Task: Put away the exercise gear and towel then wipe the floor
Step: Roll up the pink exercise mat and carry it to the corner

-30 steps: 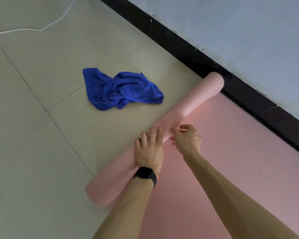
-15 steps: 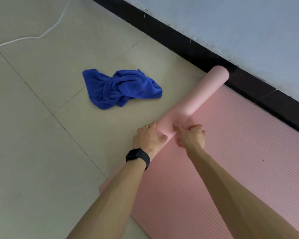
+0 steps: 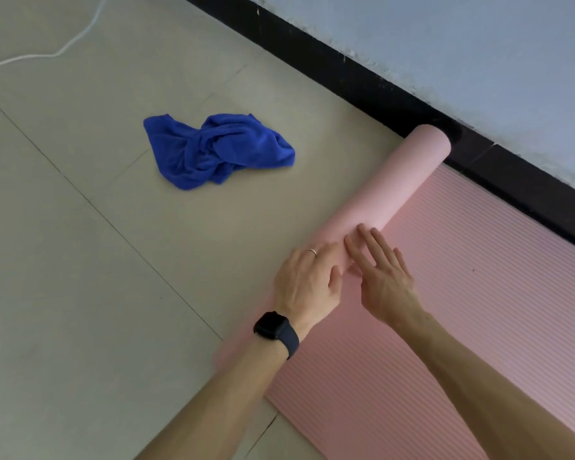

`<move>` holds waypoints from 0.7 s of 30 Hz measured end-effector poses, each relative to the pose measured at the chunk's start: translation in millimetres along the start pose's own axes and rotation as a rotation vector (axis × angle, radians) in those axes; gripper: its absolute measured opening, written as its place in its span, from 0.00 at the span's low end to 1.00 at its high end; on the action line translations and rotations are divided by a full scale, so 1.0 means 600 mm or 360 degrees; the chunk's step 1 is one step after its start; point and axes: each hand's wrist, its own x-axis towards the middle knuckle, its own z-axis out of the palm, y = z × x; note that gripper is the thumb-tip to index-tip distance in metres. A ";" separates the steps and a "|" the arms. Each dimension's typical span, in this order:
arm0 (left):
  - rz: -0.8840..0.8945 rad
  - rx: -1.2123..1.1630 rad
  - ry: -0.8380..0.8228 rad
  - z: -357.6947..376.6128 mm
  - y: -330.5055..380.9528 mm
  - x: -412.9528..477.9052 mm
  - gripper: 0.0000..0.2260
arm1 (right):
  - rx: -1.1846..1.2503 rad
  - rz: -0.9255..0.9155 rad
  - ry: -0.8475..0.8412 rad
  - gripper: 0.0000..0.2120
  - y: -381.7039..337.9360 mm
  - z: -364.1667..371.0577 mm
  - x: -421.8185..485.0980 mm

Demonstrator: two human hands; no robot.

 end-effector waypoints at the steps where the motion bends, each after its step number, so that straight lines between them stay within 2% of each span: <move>1: -0.0073 -0.0028 -0.0071 -0.006 -0.010 0.006 0.22 | 0.0006 0.0018 -0.0026 0.42 0.004 0.003 -0.008; 3: -0.0318 -0.0007 -0.0312 -0.005 -0.035 0.015 0.35 | 0.0011 0.0057 -0.0071 0.44 0.009 0.004 -0.024; 5: -0.0447 -0.0065 -0.0526 0.011 -0.043 0.007 0.40 | 0.0032 0.0130 -0.0086 0.42 0.007 -0.006 -0.040; 8: -0.0320 -0.0075 -0.0460 0.034 -0.005 -0.032 0.37 | 0.0107 0.0227 0.0157 0.33 -0.007 -0.040 -0.056; 9: -0.0300 -0.0012 -0.0441 0.041 0.014 -0.046 0.36 | 0.0098 0.0199 0.0201 0.34 -0.011 -0.052 -0.057; 12: -0.0293 0.0133 -0.0430 0.055 0.068 -0.089 0.37 | -0.0070 -0.0049 -0.0045 0.44 -0.012 -0.078 -0.057; 15: -0.0217 0.0146 -0.0531 0.047 0.102 -0.113 0.38 | -0.0251 -0.0141 -0.0299 0.47 0.006 -0.076 -0.080; 17: -0.0095 0.0053 -0.0530 0.025 0.104 -0.104 0.32 | -0.0206 -0.0071 -0.0284 0.50 0.027 -0.065 -0.110; 19: -0.0091 -0.0125 -0.0452 0.003 0.095 -0.085 0.27 | -0.0147 -0.0007 -0.0252 0.53 0.049 -0.053 -0.143; 21: -0.0148 -0.0105 -0.0572 -0.003 0.082 -0.069 0.34 | -0.0105 0.0042 -0.0247 0.53 0.071 -0.045 -0.176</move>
